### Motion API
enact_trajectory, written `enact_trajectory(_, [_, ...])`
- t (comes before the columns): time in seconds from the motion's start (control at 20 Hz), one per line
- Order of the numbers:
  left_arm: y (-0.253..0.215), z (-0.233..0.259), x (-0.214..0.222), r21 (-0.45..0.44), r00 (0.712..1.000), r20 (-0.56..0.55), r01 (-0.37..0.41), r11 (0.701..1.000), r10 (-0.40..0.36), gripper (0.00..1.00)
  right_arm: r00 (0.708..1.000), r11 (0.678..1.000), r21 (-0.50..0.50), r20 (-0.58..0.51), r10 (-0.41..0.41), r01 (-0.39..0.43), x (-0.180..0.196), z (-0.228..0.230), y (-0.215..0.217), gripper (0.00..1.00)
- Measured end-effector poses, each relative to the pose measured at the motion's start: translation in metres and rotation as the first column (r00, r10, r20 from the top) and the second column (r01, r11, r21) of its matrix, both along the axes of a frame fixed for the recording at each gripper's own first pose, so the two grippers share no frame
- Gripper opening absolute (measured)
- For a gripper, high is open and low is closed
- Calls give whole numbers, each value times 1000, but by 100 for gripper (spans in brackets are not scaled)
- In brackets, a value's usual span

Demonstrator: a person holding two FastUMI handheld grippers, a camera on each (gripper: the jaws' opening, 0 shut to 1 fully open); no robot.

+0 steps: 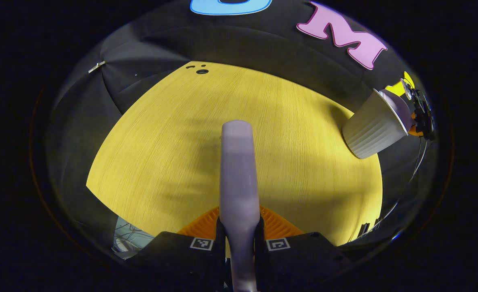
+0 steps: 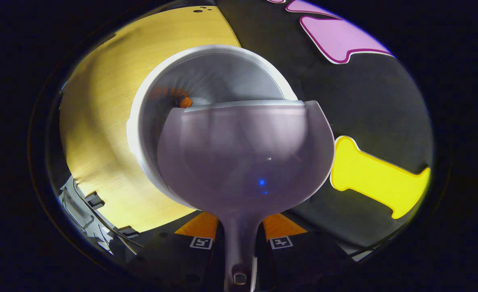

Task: Pick up the small broom and dustpan from the desktop, sweep the trash into the dustpan with the broom, and then empty the trash into the garbage bin.

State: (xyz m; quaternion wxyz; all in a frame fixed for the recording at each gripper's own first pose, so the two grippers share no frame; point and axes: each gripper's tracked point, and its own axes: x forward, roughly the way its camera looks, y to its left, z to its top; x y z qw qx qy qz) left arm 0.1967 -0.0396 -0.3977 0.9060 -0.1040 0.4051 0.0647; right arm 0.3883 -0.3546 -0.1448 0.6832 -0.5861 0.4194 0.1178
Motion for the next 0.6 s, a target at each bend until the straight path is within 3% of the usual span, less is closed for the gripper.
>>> enact_trajectory(0.35, [17,6,-3,23,999,33,-3,1000,2,33,998,999,20,40,-47,46,-3,3,-3,36])
enact_trajectory(0.4, [22,7,-4,31,999,36,-4,1000,3,33,997,998,31,43,-64,63,-5,3,-4,40])
enact_trajectory(0.45, [26,8,-5,38,999,41,-5,999,3,33,995,995,45,48,-87,85,-9,5,-7,36])
enact_trajectory(0.6, [25,17,-5,-29,998,66,-7,1000,9,34,983,979,131,68,-169,159,-21,11,-8,36])
